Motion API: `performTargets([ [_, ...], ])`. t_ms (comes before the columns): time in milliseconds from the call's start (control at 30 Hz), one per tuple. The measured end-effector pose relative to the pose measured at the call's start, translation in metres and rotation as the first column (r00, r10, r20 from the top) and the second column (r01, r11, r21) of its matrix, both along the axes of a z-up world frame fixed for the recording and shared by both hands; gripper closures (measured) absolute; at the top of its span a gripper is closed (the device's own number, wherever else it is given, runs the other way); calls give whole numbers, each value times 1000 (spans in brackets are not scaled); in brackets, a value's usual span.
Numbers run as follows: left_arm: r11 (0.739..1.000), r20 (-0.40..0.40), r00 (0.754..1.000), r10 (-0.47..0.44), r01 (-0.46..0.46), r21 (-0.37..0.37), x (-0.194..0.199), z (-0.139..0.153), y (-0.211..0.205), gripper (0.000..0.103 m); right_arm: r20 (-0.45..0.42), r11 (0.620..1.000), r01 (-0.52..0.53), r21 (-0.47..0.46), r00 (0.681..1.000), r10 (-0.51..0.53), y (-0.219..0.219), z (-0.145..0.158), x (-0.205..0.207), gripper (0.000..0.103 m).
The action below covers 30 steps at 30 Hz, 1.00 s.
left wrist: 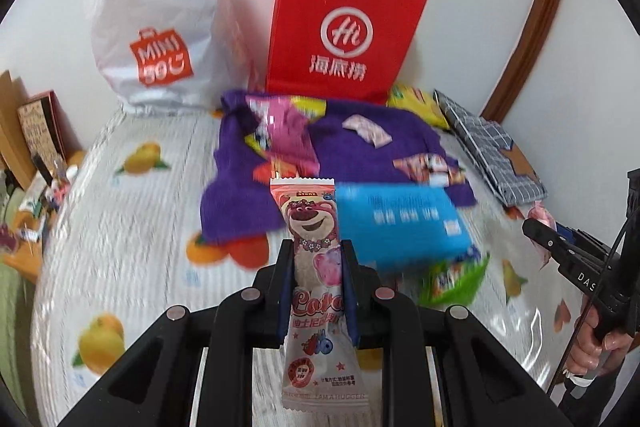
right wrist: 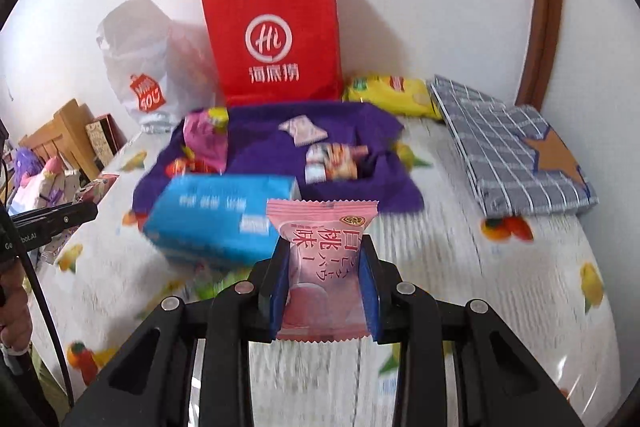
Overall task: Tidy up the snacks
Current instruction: 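Carry both held snacks up over the purple towel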
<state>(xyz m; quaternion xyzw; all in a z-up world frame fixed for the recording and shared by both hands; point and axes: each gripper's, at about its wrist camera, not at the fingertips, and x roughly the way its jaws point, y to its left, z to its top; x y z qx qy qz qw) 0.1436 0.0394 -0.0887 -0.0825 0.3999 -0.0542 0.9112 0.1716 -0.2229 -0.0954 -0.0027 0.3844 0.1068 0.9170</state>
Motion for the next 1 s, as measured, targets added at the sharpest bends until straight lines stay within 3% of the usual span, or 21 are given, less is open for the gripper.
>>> performTargets([
  [500, 999, 70, 997, 18, -21, 34, 85, 51, -3, 83, 62, 999, -28, 20, 998, 27, 25, 52, 97, 71],
  [833, 999, 34, 999, 38, -38, -22, 156, 54, 3, 83, 28, 997, -12, 75, 1000, 10, 24, 49, 167, 71],
  [1000, 999, 13, 999, 31, -31, -20, 185, 37, 5, 83, -2, 997, -19, 79, 1000, 19, 33, 35, 194, 71],
])
